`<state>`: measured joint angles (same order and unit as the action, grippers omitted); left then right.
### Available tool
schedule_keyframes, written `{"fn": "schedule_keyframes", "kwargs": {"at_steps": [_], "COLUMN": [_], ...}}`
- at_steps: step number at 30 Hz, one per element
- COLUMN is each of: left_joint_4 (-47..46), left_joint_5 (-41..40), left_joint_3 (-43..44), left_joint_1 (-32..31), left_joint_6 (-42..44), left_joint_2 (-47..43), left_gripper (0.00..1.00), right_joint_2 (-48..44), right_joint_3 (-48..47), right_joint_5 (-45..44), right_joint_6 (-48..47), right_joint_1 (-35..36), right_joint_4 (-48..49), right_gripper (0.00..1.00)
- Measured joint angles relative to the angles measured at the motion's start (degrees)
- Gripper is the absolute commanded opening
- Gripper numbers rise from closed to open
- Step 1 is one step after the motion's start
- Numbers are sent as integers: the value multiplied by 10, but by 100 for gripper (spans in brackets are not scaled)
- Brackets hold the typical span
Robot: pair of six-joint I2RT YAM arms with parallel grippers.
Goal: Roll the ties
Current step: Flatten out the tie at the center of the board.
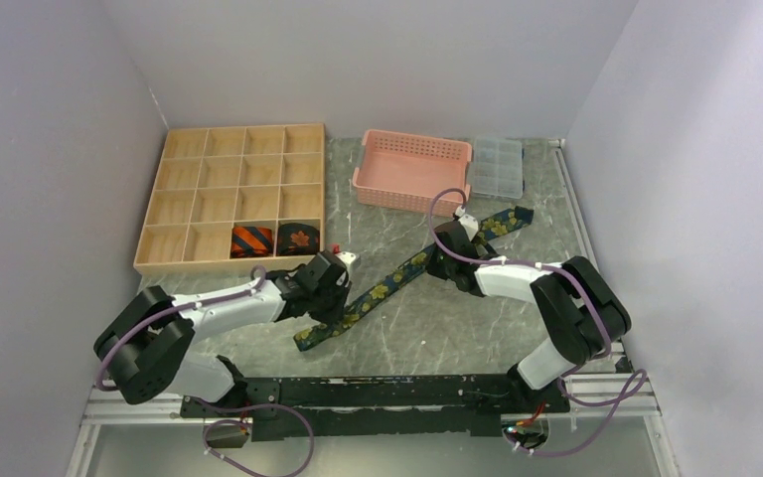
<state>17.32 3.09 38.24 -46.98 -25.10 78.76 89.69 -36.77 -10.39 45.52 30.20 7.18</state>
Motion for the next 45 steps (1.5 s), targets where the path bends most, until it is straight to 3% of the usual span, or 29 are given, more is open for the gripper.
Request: {"fn": "schedule_keyframes", "kwargs": {"at_steps": [5, 6, 9, 10, 15, 19, 24, 28, 31, 35, 38, 45], "left_joint_4": [5, 7, 17, 24, 48, 9, -134, -209, -253, -309, -343, -433], "left_joint_5": [-29, -35, -49, -55, -64, -61, -57, -63, -61, -58, -57, -54], "left_joint_3": [-13, -14, -18, -19, 5, 25, -8, -10, -3, 5, -5, -40], "left_joint_1": [0, 0, -3, -6, -30, -57, -66, -56, -44, -30, -26, -21], "left_joint_6": [-36, -42, -47, -49, -47, -50, -60, -59, -61, -71, -82, -110], "left_joint_2": [-7, -10, -35, -52, -123, -130, -63, 52, 100, 136, 144, 157], "left_gripper": [4, 11, 44, 50, 58, 54, 36, 32, 29, 25, 24, 21], "right_joint_2": [2, 2, 2, 2, 2, -2, -17, -35, -63, -133, -160, -93], "right_joint_3": [-2, -2, -2, -2, -3, -4, -4, -4, -4, -5, -12, -41], "right_joint_5": [0, 0, 0, 0, 3, 5, 0, -7, -15, -37, -47, -81], "right_joint_6": [0, 0, -1, -3, -9, -12, -20, -28, -35, -45, -52, -50], "right_joint_1": [0, 0, 0, 0, 0, 0, -3, -3, -3, -16, -74, -191], "right_joint_4": [0, 0, 0, 0, 0, -2, -38, -75, -116, -184, -219, -288], "right_gripper": [17, 17, 18, 18, 23, 27, 30, 50, 57, 56, 55, 54]}}
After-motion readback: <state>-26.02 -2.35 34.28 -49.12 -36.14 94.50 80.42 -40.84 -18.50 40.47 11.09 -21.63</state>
